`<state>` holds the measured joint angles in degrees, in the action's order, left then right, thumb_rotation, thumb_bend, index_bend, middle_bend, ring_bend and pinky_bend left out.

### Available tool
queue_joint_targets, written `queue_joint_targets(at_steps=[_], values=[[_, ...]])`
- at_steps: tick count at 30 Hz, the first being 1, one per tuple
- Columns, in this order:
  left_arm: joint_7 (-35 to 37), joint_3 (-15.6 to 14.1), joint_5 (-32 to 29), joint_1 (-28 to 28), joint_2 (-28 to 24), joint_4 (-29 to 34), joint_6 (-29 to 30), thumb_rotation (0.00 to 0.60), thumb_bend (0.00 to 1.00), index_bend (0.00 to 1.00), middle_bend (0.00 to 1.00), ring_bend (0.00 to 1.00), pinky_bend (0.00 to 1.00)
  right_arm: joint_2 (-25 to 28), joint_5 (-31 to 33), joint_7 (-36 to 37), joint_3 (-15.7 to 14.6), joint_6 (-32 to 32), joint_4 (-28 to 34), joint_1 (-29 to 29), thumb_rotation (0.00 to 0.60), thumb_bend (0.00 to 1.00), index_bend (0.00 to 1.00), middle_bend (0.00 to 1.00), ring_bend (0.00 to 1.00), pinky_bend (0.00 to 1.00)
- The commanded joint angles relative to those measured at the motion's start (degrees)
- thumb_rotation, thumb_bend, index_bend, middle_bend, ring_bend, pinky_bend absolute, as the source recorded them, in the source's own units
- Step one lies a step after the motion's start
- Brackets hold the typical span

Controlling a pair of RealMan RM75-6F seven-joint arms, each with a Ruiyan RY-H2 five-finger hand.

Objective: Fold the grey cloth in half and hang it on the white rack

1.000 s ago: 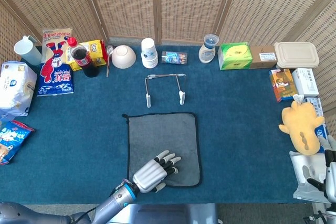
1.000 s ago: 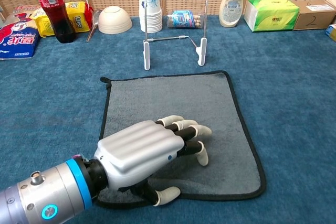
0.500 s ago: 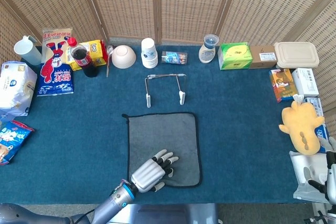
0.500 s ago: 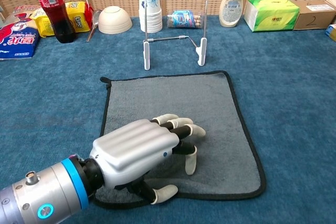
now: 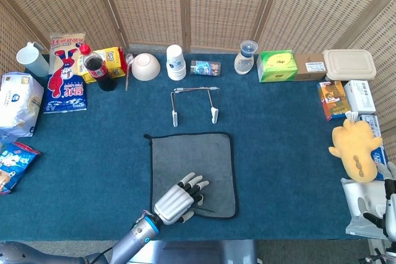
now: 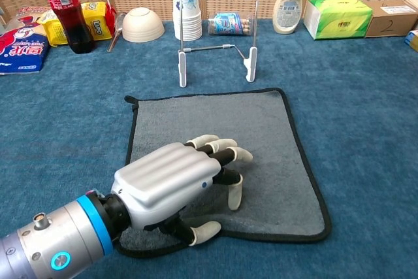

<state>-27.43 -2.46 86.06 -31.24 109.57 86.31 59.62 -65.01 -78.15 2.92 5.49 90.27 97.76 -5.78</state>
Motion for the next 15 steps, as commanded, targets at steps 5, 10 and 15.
queue_joint_targets(at_steps=[5,10,15], values=[[-0.53,0.1,-0.09,0.1,0.39,-0.09,0.18,0.6,0.25,0.47,0.16,0.0,0.0,0.08,0.04,0.65,0.06,0.17,-0.35,-0.27,0.6,0.32,0.04,0.03,0.0,0.0],[-0.58,0.29,-0.23,0.26,0.35,-0.03,0.51,0.6,0.27,0.52,0.17,0.0,0.0,0.11,0.05,0.8,0.1,0.11,-0.43,-0.31,0.6,0.32,0.04,0.03,0.0,0.0],[-0.48,0.62,-0.42,0.53,-0.05,0.21,1.1,0.6,0.31,0.59,0.19,0.0,0.0,0.16,-0.15,0.7,0.12,0.3,-0.23,-0.39,0.6,0.32,0.04,0.03,0.0,0.0]])
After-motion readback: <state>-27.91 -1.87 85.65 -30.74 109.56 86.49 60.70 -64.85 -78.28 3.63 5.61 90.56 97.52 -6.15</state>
